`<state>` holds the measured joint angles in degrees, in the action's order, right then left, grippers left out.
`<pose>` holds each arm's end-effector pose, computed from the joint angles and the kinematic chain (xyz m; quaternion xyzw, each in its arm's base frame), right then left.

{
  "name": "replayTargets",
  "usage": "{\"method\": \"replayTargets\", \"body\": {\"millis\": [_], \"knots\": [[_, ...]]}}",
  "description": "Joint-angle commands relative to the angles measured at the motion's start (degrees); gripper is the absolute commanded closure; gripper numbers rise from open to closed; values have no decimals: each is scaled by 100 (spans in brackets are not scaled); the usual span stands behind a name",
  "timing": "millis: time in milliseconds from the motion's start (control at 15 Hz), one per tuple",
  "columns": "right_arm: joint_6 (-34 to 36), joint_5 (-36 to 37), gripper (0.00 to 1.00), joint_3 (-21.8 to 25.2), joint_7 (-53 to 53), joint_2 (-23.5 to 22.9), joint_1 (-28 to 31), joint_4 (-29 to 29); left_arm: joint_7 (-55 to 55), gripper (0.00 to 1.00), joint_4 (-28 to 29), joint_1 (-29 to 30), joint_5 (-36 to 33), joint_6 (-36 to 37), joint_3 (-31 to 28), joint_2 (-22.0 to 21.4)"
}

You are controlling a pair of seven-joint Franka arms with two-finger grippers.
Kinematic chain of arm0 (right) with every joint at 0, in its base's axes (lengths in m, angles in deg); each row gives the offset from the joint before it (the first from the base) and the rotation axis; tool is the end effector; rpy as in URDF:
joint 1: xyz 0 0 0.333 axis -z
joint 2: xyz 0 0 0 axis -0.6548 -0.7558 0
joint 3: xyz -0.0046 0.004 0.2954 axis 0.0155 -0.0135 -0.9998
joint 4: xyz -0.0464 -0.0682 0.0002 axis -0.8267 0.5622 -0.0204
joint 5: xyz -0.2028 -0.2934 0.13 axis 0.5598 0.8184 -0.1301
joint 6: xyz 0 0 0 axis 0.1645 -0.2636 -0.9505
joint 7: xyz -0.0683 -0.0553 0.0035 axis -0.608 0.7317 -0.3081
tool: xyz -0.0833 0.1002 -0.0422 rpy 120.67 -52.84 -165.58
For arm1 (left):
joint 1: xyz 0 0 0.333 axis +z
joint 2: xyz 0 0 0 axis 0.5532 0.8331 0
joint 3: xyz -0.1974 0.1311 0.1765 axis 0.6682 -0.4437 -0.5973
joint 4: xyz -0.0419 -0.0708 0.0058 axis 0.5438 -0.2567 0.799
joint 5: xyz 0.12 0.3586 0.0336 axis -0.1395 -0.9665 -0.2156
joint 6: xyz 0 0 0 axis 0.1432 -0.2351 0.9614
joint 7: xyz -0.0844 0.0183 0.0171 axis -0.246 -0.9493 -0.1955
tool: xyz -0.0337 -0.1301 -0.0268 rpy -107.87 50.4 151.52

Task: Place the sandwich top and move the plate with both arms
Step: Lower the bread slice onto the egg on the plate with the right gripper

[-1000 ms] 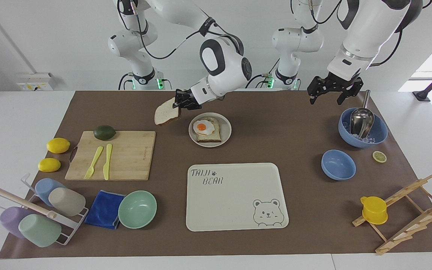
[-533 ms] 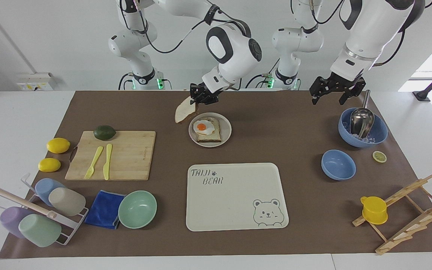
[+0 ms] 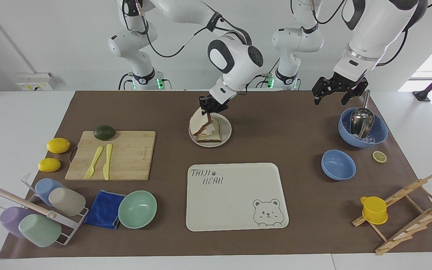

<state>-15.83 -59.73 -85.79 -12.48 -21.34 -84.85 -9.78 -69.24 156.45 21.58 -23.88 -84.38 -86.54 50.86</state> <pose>0.4265 0.3934 0.3587 0.9689 0.0612 -0.0647 0.2307 0.5190 -0.0983 0.5650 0.9992 -0.0384 -0.0099 0.0090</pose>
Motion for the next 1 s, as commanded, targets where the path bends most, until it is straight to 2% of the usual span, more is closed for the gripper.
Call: {"method": "replayTargets", "body": {"millis": [0, 667, 733, 867, 933], "knots": [[-399, -209, 100, -24, -36, 91, 70, -309, -18, 0, 194, 58, 39, -127, 30, -157], [-1094, -779, 100, -24, -44, 126, 158, -608, -1, 0, 194, 67, 39, -135, 21, -157], [-1173, -911, 93, -24, -35, 135, 166, -652, -1, 0, 203, 67, 39, -135, 21, -157], [-1322, -956, 53, -24, -35, 144, 167, -723, -1, 0, 203, 67, 39, -135, 21, -157], [-1393, -965, 41, -24, -35, 144, 175, -749, -1, 0, 203, 67, 39, -135, 21, -157]]}}
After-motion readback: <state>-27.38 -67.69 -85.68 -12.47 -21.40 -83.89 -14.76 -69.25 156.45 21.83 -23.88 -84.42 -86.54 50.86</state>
